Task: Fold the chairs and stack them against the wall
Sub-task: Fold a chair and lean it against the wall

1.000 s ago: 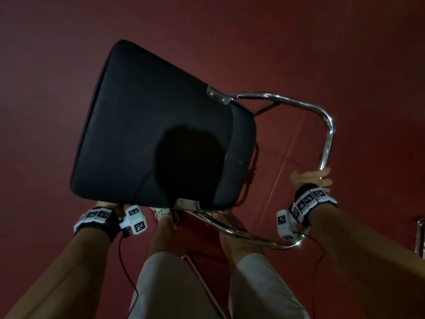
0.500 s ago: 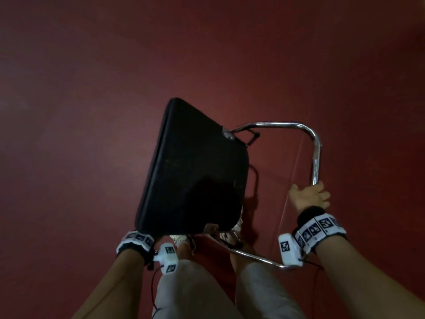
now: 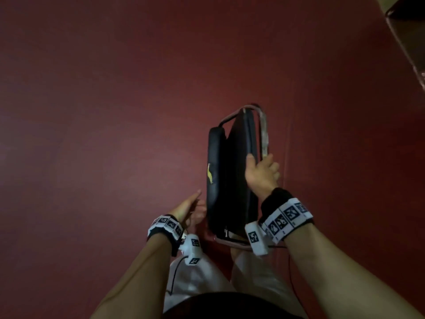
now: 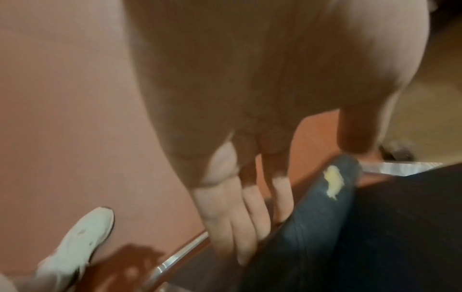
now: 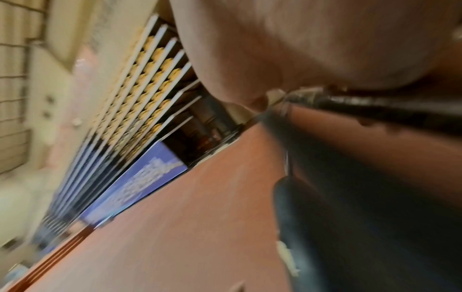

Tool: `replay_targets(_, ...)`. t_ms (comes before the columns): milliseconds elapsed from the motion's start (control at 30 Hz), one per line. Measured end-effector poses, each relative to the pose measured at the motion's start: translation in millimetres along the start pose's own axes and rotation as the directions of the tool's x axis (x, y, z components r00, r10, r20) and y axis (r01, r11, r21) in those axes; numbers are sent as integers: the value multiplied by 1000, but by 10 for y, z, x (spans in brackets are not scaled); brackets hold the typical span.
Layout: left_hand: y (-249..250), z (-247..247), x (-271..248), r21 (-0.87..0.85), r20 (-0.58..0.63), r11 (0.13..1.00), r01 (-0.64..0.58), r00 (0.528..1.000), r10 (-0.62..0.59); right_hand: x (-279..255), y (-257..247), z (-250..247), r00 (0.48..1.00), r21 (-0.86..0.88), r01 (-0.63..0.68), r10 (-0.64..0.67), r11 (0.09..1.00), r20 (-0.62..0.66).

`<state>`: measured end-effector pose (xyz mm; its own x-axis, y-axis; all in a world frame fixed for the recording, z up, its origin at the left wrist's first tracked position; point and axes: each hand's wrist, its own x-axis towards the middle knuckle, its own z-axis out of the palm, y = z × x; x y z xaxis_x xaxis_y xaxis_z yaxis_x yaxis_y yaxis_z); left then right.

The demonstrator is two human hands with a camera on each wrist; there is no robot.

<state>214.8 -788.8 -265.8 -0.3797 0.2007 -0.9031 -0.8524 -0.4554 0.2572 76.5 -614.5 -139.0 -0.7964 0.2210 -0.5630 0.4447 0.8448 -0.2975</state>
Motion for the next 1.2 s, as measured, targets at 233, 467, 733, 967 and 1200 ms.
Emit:
replay_targets(233, -84, 763, -284, 322, 44, 944, 72, 995, -91, -143, 446, -268, 998, -123, 61, -58, 991, 30)
replay_targets(467, -219, 1264, -267, 641, -14, 765, 69, 997, -78, 120, 1013, -692, 991, -96, 14, -1, 995, 133)
replay_targets(733, 647, 1460, -203, 851, -99, 525, 1, 982, 159, 273, 1169, -945, 969, -115, 115, -86, 987, 230)
replay_targets(967, 1697, 2129, -363, 968, 249, -190, -164, 730, 637, 442, 1358, -1170, 965, -20, 125, -117, 992, 236)
replay_targets(1200, 1683, 3151, 13, 420, 494, -902, 101, 808, 320, 571, 1601, -1269, 973, 81, 59, -75, 995, 220)
